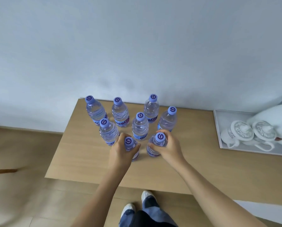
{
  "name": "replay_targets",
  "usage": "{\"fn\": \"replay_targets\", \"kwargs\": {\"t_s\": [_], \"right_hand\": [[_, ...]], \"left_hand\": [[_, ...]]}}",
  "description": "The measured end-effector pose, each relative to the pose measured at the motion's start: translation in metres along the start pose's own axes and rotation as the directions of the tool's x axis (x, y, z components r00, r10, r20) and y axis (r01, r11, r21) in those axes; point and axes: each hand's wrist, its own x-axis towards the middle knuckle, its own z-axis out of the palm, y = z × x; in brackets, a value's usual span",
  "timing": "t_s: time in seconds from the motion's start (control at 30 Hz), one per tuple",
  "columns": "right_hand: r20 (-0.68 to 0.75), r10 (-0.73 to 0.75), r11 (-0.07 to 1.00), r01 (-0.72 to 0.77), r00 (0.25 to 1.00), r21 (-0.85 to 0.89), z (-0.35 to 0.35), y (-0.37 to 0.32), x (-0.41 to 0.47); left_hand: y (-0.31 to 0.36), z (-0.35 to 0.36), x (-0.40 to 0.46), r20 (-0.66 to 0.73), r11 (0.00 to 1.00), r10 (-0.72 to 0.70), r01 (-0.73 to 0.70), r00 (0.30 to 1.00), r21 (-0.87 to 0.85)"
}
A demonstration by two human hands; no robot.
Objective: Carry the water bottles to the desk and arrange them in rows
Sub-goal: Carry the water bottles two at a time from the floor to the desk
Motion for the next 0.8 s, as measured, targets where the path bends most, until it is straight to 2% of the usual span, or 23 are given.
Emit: {"fn": "replay_targets", "kwargs": {"t_s": [0.17,0.27,0.53,0.63,0.8], "right_hand": [[0.079,0.080,0.997,-0.080,0.994,0.004,-0.002,-0.002,-0.002],[0.084,0.064,0.998,-0.065,0.994,0.016,-0.008,-0.005,-0.012],[-0.097,0.010,1.000,-0.012,0.995,-0.017,-0.037,-0.010,-0.065],[-0.163,0.053,0.999,-0.054,0.985,-0.005,-0.048,-0.003,-0.095],[-0.292,0.158,0.987,-0.140,0.943,0.084,-0.075,0.021,-0.154]], "left_hand": [[0.000,-0.007,0.000,0.052,0.999,0.033,-0.035,0.998,0.035],[0.007,-0.012,-0.002,0.075,0.992,0.085,-0.092,0.994,0.090],[0.055,-0.030,-0.026,0.190,0.917,0.297,-0.335,0.936,0.218],[0.074,-0.027,-0.045,0.257,0.876,0.373,-0.430,0.891,0.218],[0.098,0.005,-0.082,0.445,0.843,0.414,-0.519,0.794,0.141]]}}
